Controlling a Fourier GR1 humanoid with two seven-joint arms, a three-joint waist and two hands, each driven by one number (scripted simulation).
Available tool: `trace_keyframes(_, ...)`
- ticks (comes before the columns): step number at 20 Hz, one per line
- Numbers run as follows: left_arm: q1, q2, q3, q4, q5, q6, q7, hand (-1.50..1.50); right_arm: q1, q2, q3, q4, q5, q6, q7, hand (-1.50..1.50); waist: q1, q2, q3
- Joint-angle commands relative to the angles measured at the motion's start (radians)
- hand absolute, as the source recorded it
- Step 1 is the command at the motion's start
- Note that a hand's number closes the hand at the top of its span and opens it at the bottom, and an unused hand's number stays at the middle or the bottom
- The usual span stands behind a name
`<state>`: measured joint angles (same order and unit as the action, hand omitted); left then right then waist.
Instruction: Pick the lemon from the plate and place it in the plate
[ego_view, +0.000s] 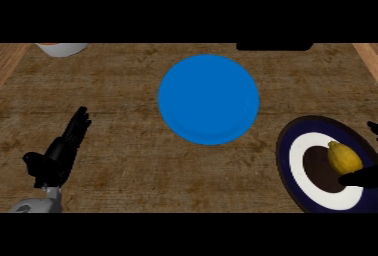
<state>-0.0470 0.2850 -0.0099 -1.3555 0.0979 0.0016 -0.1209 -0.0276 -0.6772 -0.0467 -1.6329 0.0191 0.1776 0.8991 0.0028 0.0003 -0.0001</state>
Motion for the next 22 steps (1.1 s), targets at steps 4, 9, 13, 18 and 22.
trace_keyframes(4,-0.060,-0.038,0.011,-0.013,-0.045,0.017,0.066,0.00,-0.041,0.094,0.002,0.092,0.101,0.050,-0.019,-1.50,-0.001,0.000,0.000)
trace_keyframes(9,0.008,-0.022,0.044,-0.032,-0.028,-0.034,0.024,0.00,-0.015,0.102,0.000,0.177,0.181,0.081,-0.092,-1.50,0.000,0.000,0.000)
trace_keyframes(13,0.002,-0.071,0.023,-0.001,-0.085,-0.013,0.002,0.00,-0.065,0.143,-0.034,0.237,0.235,0.083,-0.106,-1.50,-0.001,0.000,0.000)
trace_keyframes(18,0.038,-0.063,0.044,-0.061,-0.058,-0.039,0.000,0.00,-0.080,0.152,-0.042,0.314,0.186,0.170,-0.227,1.50,0.006,-0.001,0.001)
trace_keyframes(22,0.011,-0.037,0.078,-0.031,-0.041,-0.078,0.025,0.00,-0.085,0.226,-0.001,0.281,0.266,0.103,-0.227,1.50,0.002,-0.001,0.000)
